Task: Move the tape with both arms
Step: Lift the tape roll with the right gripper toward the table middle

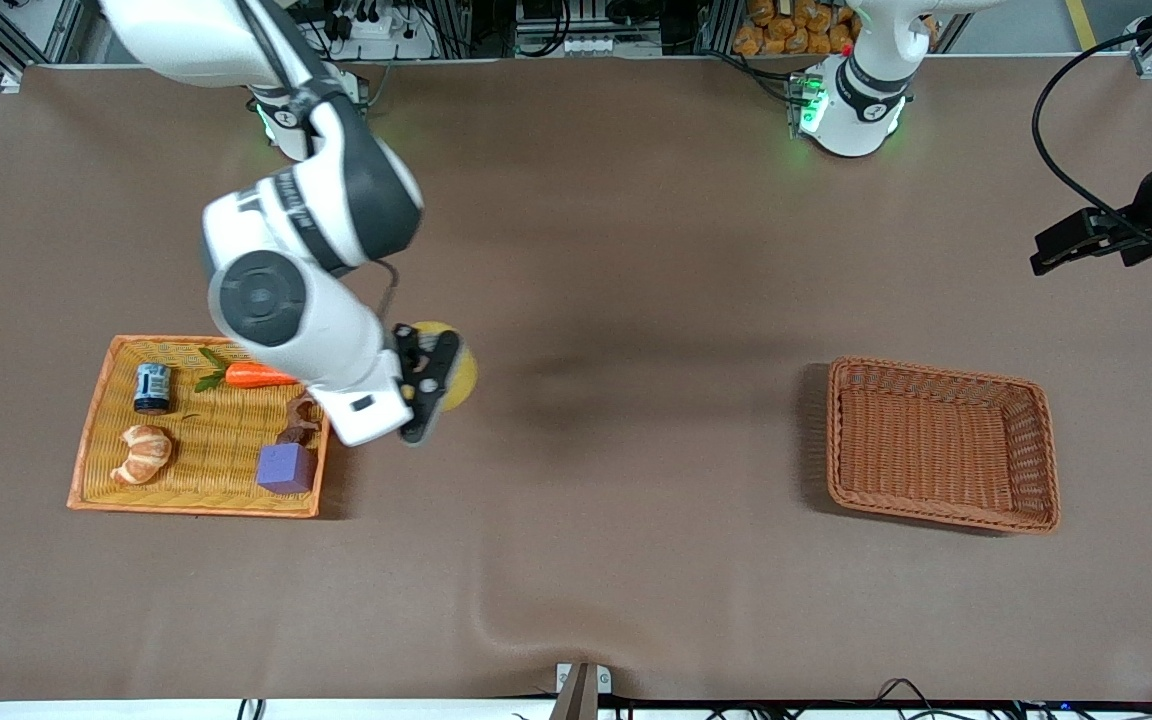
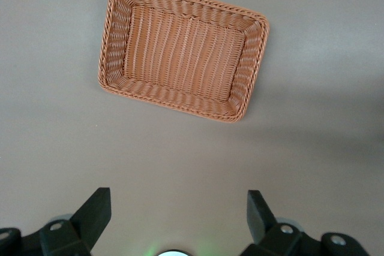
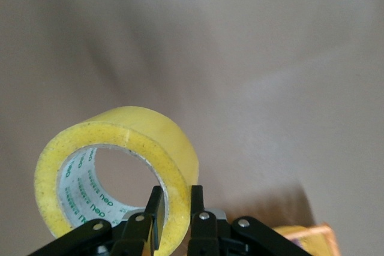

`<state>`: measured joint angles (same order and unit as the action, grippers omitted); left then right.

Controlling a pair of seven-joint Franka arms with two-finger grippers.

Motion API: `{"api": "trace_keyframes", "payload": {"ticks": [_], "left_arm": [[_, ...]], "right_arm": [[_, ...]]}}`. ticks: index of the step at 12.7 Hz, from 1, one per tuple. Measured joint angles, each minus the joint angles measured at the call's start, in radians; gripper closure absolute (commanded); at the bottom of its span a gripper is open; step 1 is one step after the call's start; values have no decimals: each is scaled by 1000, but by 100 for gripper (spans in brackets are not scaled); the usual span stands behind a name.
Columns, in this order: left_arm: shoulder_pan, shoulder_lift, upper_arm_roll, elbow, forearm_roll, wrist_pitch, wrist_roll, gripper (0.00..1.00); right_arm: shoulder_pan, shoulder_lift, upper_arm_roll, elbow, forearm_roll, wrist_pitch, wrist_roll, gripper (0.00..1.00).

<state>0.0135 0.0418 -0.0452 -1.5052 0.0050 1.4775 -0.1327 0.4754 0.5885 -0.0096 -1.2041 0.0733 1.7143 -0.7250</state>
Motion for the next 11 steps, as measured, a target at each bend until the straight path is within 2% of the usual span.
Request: {"api": "trace_keyframes", "payload": {"ticks": [4,8,9,10,11], "left_arm": [[-2,0,-1,0,0,0,-2,0],[-4,4,-2,0,0,0,-12,0],[-4,5,-2,0,0,0,-12,0],[-4,7,-2,0,0,0,-12,0],[-4,8,-2,0,0,0,-12,0]], "right_arm": [[78,90,1,-11,2,48,160,100],[216,128,0,-41,1,212,387,100],[238,146,-1,-48,1,250,438,93],[253,164,-1,-48,1,271,490,59],[268,176,-1,-48,1,281,543,15]]}}
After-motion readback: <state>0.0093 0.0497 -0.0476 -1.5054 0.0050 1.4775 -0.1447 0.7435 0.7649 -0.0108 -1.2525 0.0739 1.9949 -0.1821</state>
